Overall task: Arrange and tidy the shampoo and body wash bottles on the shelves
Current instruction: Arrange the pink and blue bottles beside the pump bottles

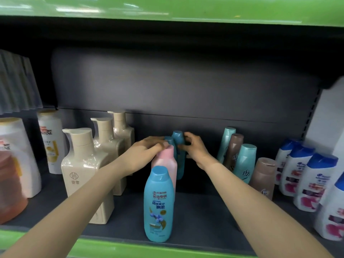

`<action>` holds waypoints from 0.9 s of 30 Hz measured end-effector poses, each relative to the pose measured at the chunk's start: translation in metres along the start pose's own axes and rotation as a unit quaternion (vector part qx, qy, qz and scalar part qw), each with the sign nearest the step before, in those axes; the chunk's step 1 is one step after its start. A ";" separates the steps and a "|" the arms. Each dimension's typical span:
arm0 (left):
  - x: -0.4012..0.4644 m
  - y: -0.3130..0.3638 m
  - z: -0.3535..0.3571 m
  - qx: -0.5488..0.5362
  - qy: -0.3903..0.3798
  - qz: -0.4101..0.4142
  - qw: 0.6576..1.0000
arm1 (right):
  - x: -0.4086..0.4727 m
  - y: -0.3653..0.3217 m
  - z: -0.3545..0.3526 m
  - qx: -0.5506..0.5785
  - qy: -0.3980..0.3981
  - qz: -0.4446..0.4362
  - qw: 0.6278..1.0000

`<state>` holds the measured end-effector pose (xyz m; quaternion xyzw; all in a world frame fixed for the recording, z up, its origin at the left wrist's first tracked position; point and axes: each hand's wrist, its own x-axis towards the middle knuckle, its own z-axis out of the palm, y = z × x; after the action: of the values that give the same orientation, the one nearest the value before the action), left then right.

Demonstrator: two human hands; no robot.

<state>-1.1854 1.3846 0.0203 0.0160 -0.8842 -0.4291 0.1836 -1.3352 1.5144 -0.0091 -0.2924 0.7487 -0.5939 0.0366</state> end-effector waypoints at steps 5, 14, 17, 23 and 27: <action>-0.002 0.001 0.000 -0.003 -0.008 -0.002 1.000 | 0.004 0.006 0.004 0.017 -0.019 0.002 1.000; -0.004 0.005 -0.001 0.010 -0.016 0.000 1.000 | 0.015 0.005 0.010 0.030 -0.062 -0.007 0.998; -0.004 0.006 -0.001 0.003 -0.013 -0.004 1.000 | 0.022 0.005 0.012 0.033 -0.074 -0.003 0.997; -0.002 0.001 0.000 -0.008 -0.014 -0.008 1.000 | 0.026 0.003 0.015 0.040 -0.078 -0.005 0.996; 0.000 -0.002 -0.001 -0.004 -0.016 -0.006 1.000 | 0.029 0.003 0.020 0.049 -0.079 -0.005 0.996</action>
<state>-1.1851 1.3829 0.0189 0.0134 -0.8851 -0.4341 0.1671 -1.3524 1.4840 -0.0094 -0.3400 0.7123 -0.6046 0.1073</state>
